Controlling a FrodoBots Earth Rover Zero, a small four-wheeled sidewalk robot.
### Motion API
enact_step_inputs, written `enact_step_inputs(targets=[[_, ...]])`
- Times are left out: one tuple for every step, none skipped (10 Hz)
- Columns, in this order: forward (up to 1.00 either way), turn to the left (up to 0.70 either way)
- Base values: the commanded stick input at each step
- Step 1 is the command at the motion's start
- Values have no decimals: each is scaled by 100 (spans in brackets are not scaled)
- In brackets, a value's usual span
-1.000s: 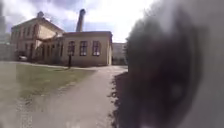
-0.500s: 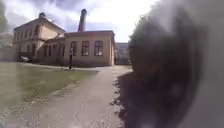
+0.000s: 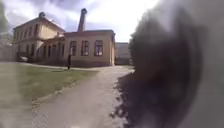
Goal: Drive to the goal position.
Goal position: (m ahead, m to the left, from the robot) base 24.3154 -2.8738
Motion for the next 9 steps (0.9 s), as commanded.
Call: enact_step_inputs(targets=[[70,-27],[70,-16],[70,3],[70,3],[70,3],[70,3],[70,3],[70,3],[70,3]])
